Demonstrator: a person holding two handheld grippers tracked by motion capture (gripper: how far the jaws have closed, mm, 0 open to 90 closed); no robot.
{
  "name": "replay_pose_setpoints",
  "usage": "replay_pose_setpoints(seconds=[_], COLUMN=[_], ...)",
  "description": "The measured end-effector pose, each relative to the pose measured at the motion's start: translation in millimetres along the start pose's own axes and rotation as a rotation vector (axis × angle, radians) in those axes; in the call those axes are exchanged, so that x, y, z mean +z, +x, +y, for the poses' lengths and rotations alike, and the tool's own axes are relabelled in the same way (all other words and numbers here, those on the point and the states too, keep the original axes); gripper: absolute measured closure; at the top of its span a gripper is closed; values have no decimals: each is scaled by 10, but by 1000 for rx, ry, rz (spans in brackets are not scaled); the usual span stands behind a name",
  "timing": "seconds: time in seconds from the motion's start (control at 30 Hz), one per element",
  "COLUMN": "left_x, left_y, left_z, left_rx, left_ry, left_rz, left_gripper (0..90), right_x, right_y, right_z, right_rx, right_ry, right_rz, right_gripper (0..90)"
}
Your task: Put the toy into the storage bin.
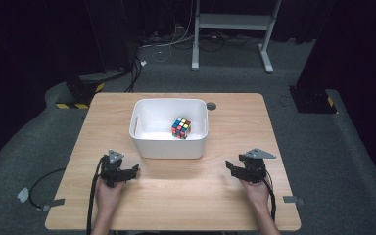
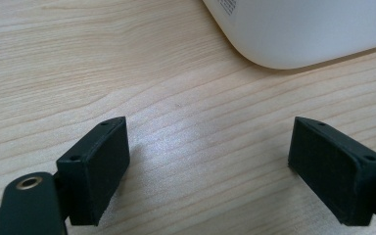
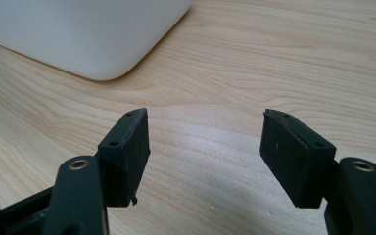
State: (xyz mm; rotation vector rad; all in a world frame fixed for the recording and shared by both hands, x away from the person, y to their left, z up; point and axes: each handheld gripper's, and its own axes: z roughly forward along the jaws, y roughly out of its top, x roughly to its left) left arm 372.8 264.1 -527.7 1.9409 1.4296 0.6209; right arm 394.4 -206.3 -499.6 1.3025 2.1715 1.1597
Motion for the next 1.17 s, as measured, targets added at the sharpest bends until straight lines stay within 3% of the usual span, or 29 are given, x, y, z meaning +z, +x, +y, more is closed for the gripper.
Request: replay_pose_setpoints(seconds=[0.67,1.17], left_x=[0,-2], left_y=[0,-1], left_z=[-1,-3], left_rx=[-1,-3], left_ry=[-1,-3], left_rz=[0,-2], left_gripper=[157,158], right_x=[253,252], right_y=[26,24], right_z=[-106,-113], right_rx=[-59,-42], right_ry=[108,110], right_rz=[-112,-143], right_gripper=[340,261])
